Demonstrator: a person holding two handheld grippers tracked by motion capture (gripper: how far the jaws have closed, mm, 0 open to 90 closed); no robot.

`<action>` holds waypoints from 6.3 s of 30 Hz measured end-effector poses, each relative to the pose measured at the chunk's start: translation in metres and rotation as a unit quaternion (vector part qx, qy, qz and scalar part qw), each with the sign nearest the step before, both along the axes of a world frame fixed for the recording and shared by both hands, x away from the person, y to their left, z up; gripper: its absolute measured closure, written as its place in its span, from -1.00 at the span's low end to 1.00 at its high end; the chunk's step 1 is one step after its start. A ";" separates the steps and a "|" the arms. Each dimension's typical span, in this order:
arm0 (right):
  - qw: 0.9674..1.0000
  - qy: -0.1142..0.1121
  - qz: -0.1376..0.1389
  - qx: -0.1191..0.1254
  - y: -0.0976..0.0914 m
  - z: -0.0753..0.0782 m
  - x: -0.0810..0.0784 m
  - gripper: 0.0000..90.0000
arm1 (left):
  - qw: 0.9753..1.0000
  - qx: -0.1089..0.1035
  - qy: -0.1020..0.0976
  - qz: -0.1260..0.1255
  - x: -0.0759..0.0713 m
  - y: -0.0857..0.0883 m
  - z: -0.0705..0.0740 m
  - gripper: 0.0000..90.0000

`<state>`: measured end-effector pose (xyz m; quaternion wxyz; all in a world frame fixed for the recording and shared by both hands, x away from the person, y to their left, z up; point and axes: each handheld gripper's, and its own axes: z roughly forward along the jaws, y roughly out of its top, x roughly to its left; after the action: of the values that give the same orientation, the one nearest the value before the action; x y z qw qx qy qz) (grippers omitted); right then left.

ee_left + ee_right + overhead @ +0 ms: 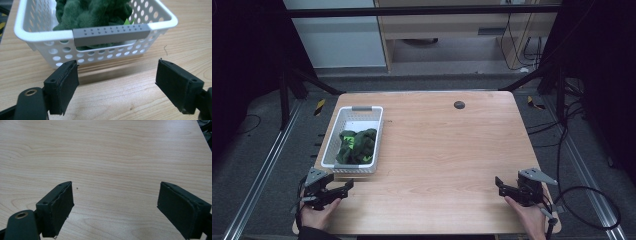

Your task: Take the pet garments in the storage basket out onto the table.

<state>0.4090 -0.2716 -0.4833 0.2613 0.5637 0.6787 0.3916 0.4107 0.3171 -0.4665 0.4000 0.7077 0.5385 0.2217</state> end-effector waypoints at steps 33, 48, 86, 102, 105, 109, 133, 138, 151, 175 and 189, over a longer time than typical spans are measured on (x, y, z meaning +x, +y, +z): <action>1.000 -0.005 0.019 -0.011 0.006 0.000 -0.004 -0.71 | 0.999 -0.020 -0.042 -0.006 -0.009 0.005 0.034 -0.65; 1.000 -0.013 0.018 -0.015 0.004 0.000 -0.003 -0.72 | 0.998 -0.017 -0.049 -0.020 0.001 0.002 0.058 -0.66; 0.999 -0.016 0.022 -0.022 0.004 0.000 -0.001 -0.74 | 0.998 0.022 -0.017 -0.051 0.041 -0.006 0.092 -0.69; 0.999 -0.009 0.026 -0.017 0.004 0.000 -0.001 -0.75 | 0.997 0.048 0.000 -0.058 0.061 -0.010 0.104 -0.69; 0.999 -0.008 0.026 -0.017 0.004 0.000 0.000 -0.75 | 0.997 0.050 0.002 -0.061 0.063 -0.011 0.105 -0.69; 0.999 -0.009 0.028 -0.020 0.005 -0.001 0.000 -0.75 | 0.996 0.061 0.013 -0.066 0.068 -0.014 0.108 -0.69; 0.999 -0.001 0.035 -0.021 0.005 -0.002 0.001 -0.76 | 0.993 0.081 0.058 -0.064 0.098 -0.019 0.103 -0.70; 0.999 0.001 0.036 -0.022 0.005 -0.002 0.002 -0.76 | 0.992 0.086 0.067 -0.064 0.104 -0.020 0.102 -0.70; 0.999 0.007 0.038 -0.017 0.006 -0.003 0.002 -0.76 | 0.990 0.096 0.084 -0.067 0.117 -0.026 0.101 -0.70; 0.999 0.008 0.042 -0.021 0.006 -0.004 0.003 -0.78 | 0.985 0.107 0.122 -0.066 0.135 -0.040 0.089 -0.70; 0.999 0.012 0.045 -0.017 0.007 -0.004 0.003 -0.78 | 0.982 0.114 0.137 -0.055 0.145 -0.044 0.081 -0.68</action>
<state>0.4118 -0.2646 -0.4871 0.2451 0.5328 0.7129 0.3845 0.5555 0.2735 -0.3850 0.2510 0.8010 0.5195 0.1599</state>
